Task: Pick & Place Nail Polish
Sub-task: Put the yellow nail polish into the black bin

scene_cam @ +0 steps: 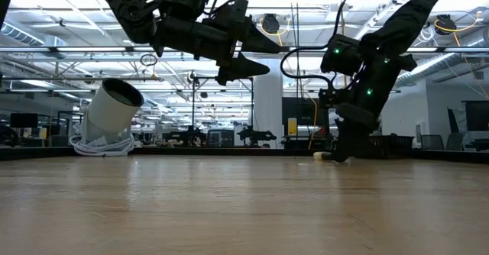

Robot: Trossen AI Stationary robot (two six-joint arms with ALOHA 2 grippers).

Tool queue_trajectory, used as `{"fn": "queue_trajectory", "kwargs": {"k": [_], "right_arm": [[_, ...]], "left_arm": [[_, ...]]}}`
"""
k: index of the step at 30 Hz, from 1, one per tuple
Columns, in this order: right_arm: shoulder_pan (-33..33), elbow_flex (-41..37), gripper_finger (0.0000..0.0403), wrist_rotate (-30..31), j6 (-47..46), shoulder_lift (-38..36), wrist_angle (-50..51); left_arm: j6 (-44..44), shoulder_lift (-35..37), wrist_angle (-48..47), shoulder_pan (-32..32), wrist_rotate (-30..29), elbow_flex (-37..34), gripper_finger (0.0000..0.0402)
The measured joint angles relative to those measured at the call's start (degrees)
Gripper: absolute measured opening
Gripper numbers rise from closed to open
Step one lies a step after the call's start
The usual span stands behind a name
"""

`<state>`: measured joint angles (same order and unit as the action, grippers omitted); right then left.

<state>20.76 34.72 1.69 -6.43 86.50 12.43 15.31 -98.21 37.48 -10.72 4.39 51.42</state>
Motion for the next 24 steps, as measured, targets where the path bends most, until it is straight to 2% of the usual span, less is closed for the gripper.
{"fn": "queue_trajectory", "kwargs": {"k": [7, 24], "right_arm": [[0.1, -0.1, 0.0256, 2.5, -2.1, 0.0, 2.3], [2.5, -0.2, 0.0256, 7.2, -5.1, 0.1, -8.2]], "left_arm": [[0.0, 0.0, 0.0, 0.0, 0.0, 0.0, 0.0294], [0.0, 0.0, 0.0, 0.0, 0.0, 0.0, 0.0294]]}}
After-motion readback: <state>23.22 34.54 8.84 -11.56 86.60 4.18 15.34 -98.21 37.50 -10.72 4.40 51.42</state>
